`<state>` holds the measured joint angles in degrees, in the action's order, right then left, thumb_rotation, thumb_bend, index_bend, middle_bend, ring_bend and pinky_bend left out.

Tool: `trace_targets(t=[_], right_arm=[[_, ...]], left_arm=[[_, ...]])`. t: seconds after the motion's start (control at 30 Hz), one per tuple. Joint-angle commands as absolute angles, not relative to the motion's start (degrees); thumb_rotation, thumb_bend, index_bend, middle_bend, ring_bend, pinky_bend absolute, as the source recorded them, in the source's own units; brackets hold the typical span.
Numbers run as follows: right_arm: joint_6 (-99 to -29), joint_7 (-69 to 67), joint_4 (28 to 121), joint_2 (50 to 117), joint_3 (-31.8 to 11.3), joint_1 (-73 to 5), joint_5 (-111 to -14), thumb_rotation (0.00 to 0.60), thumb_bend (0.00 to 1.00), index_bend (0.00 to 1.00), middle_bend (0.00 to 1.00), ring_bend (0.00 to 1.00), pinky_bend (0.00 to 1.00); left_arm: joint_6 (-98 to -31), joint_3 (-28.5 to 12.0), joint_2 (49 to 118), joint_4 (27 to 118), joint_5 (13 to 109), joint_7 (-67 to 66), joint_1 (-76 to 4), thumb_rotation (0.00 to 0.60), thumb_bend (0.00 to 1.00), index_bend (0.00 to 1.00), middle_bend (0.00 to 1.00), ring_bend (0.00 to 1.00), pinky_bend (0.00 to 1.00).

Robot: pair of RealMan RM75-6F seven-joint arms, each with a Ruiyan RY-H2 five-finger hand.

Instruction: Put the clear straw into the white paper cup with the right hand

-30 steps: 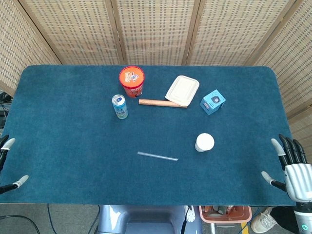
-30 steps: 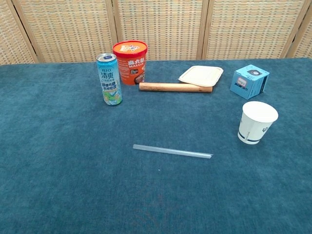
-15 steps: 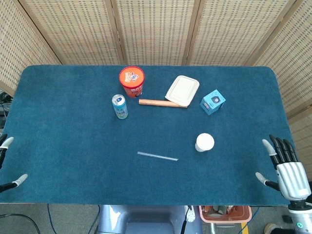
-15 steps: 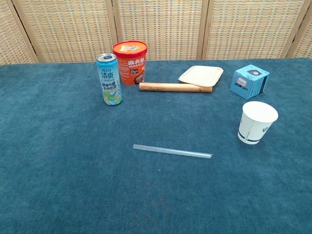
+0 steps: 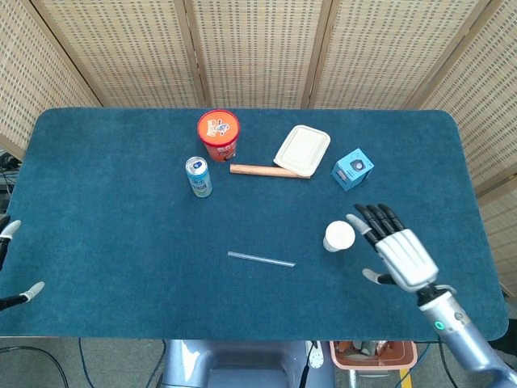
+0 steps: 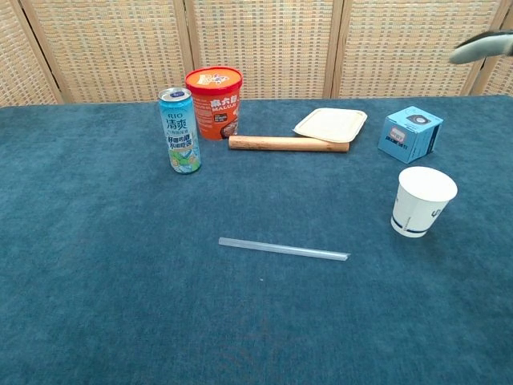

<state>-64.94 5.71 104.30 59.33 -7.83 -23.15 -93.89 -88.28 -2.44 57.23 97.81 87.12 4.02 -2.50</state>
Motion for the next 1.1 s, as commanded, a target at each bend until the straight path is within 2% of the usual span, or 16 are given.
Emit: trace_targets(t=[0.03,0.2,0.33,0.43,0.63,0.8,0.9,1.1], right_arm=[[-52.7,12.4,108.3,63.0,-11.4,-32.7,-86.6,0.6,0.0,0.09,0.0,0.0,0.0],[-43.9,20.2,104.7,71.3,-14.2,-40.9,-73.7,0.6,0.0,0.14,0.0,0.0,0.0],[-42.3,25.9,101.6,76.2,-14.6,-44.9,-65.8,0.6,0.0,0.2,0.0,0.0,0.0],[-42.6,29.7,98.4,81.3,-14.7,-48.2,-57.4,0.6,0.01,0.26,0.0,0.0,0.0],[-45.0,31.8,92.3,90.2,-15.0,-52.5,-48.2,0.6,0.1,0.34,0.0,0.0,0.0],[-45.9,34.0,87.4,95.5,-14.5,-55.8,-42.8,0.6,0.29,0.37,0.0,0.0,0.0],[-46.0,34.6,85.6,97.4,-14.5,-57.2,-39.7,0.6,0.32,0.4,0.0,0.0,0.0],[-45.9,34.8,81.8,100.8,-14.2,-59.3,-36.0,0.6,0.32,0.42,0.0,0.0,0.0]], left_arm=[[-87.1,-2.9,57.0,97.7,86.1,4.2,-3.1,0.6,0.06,0.0,0.0,0.0,0.0],[-85.0,-3.5,56.9,97.4,84.4,3.9,-4.3,0.6,0.06,0.0,0.0,0.0,0.0],[-84.1,-4.0,56.8,97.2,83.3,4.4,-4.7,0.6,0.06,0.0,0.0,0.0,0.0],[-82.9,-4.3,56.7,96.9,82.2,4.8,-5.2,0.6,0.06,0.0,0.0,0.0,0.0],[-81.3,-4.8,56.5,96.6,80.9,5.1,-6.1,0.6,0.06,0.0,0.0,0.0,0.0],[-80.4,-5.0,56.4,96.6,80.2,5.4,-6.5,0.6,0.06,0.0,0.0,0.0,0.0],[-80.0,-5.3,56.5,96.4,79.5,5.2,-6.8,0.6,0.06,0.0,0.0,0.0,0.0],[-79.1,-5.6,56.5,96.1,78.2,5.4,-7.1,0.6,0.06,0.0,0.0,0.0,0.0]])
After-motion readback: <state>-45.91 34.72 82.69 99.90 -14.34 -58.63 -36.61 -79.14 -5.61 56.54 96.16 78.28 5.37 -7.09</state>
